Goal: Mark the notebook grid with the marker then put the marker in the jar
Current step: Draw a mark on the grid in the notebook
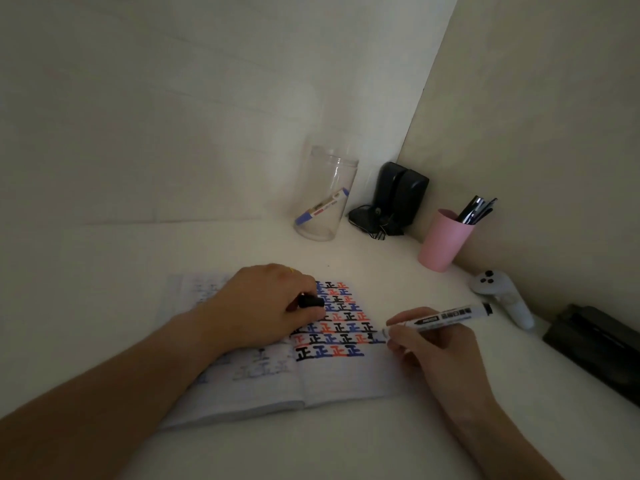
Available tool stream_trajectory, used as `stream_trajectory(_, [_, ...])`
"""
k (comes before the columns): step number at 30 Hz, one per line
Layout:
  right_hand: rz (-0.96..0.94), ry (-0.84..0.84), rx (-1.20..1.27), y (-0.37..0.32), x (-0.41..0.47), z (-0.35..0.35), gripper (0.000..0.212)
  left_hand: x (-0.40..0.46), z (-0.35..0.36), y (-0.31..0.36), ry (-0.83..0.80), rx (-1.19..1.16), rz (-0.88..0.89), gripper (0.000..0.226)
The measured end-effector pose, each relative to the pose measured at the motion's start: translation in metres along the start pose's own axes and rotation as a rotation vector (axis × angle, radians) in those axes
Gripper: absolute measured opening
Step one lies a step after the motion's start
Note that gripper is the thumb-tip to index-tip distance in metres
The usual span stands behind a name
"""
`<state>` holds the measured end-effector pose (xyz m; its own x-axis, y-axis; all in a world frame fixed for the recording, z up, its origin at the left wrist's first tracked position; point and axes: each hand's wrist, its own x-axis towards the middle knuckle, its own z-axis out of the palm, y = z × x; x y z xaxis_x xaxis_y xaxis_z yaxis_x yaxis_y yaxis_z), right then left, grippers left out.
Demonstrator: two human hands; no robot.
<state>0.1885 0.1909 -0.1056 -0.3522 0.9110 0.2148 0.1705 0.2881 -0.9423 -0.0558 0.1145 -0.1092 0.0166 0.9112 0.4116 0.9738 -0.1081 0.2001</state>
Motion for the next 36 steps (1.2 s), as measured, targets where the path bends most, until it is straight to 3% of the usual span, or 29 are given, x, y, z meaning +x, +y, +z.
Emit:
stream_trajectory(14, [-0.051, -0.05, -0.212, 0.0026, -0.0009, 0.0011, 0.007, 0.0009, -0.0015, 0.0023, -0.011, -0.007, 0.003, 0.024])
stream_trajectory(18, [-0.023, 0.008, -0.207, 0.0051, 0.0004, 0.0002, 0.008, 0.0003, -0.0009, 0.0019, -0.009, -0.007, -0.004, 0.028])
stream_trajectory(36, [-0.075, -0.016, -0.212, 0.0063, 0.0012, -0.0005, 0.011, 0.0008, -0.0001, 0.0007, -0.01, -0.003, 0.0, 0.032])
